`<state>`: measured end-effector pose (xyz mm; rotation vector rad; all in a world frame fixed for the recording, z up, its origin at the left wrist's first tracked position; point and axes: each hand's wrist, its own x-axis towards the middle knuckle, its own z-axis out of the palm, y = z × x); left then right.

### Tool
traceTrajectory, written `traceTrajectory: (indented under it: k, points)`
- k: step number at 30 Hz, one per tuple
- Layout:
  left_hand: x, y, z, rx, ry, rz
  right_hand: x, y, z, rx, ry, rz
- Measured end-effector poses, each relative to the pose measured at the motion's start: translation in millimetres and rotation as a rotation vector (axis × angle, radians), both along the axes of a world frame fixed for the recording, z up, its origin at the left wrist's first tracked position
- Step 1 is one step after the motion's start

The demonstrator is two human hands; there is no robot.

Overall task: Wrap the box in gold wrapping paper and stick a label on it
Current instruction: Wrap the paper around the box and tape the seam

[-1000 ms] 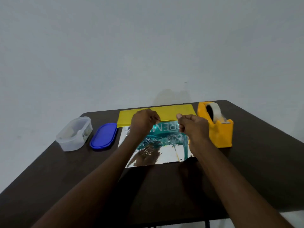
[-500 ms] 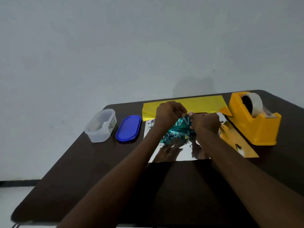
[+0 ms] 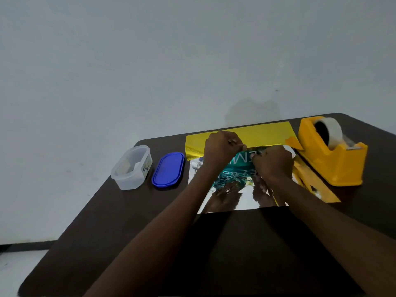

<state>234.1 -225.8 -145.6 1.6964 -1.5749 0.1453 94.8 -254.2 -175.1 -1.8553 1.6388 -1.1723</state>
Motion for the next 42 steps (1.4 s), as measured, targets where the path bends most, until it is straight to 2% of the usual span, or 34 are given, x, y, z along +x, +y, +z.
traceTrajectory:
  k: [5,7,12,16,18,21,26,31,33,36,37,39,42]
  points:
    - [0.9,1.2,-1.7,-0.007,0.019,0.0,-13.3,2.2,13.1,-0.396,-0.007,0.144]
    - [0.0,2.9,-1.6,-0.019,0.022,0.0,-16.5,-3.0,15.2,-0.454,0.065,0.236]
    - [-0.8,10.1,-3.9,-0.052,-0.036,-0.056,-22.3,-22.7,14.8,-0.405,0.147,0.33]
    - [-4.6,13.5,-3.8,-0.049,-0.326,-0.04,-26.4,-30.9,18.1,-0.402,0.136,0.365]
    - [-5.2,12.9,-6.8,-0.086,-0.406,-0.026,-26.1,-32.5,16.9,-0.401,0.115,0.361]
    - [-6.2,12.6,-11.0,-0.113,-0.421,-0.008,-26.9,-34.2,13.5,-0.393,0.096,0.351]
    - [-14.7,7.6,-10.1,-0.113,-0.341,0.05,-43.4,-40.2,10.5,-0.391,0.107,0.301]
    - [-12.1,7.9,-8.4,-0.065,-0.326,0.037,-60.4,-47.1,10.9,-0.44,0.136,0.325]
    - [-13.1,9.5,-10.3,-0.061,-0.437,0.046,-60.8,-48.2,9.5,-0.447,0.139,0.33]
    - [-13.8,9.6,-13.5,-0.016,-0.745,0.065,-60.8,-47.4,8.0,-0.449,0.138,0.326]
    - [-12.5,9.7,-12.7,-0.011,-0.777,0.065,-60.9,-47.0,7.8,-0.447,0.149,0.319]
    - [-9.2,10.0,-9.9,-0.013,-0.762,0.056,-59.6,-44.9,8.4,-0.438,0.164,0.313]
    - [-11.4,9.1,-8.3,-0.051,-0.645,0.034,-58.7,-37.4,13.7,-0.409,0.185,0.317]
